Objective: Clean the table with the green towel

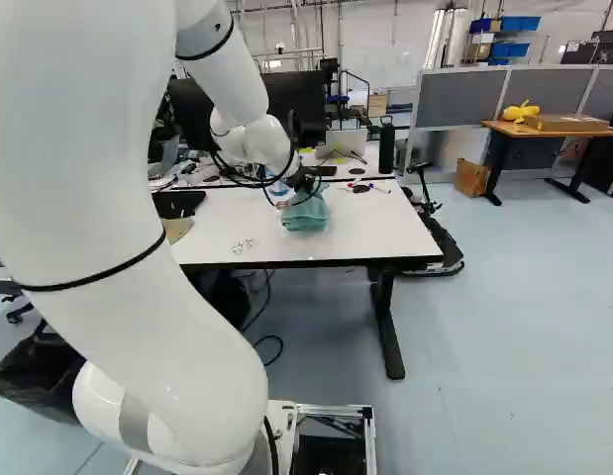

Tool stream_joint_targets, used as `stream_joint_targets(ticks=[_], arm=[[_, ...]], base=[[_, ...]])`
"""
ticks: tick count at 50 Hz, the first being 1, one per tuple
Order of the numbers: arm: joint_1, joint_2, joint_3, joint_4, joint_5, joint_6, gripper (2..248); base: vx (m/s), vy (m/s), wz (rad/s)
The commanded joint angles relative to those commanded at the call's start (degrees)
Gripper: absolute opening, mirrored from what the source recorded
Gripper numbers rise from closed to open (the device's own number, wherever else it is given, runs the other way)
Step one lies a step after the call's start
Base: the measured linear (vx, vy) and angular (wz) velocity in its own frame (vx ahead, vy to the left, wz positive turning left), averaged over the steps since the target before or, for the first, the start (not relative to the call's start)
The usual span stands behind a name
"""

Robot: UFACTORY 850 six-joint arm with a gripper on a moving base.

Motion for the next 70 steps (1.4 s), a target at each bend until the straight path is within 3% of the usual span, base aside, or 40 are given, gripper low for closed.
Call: stream_joint_targets(ticks=[70], arm=[[11.93,-10.49,-11.87,0.00,0.00,0.00,41]], base=[[0.000,0.000,0.000]])
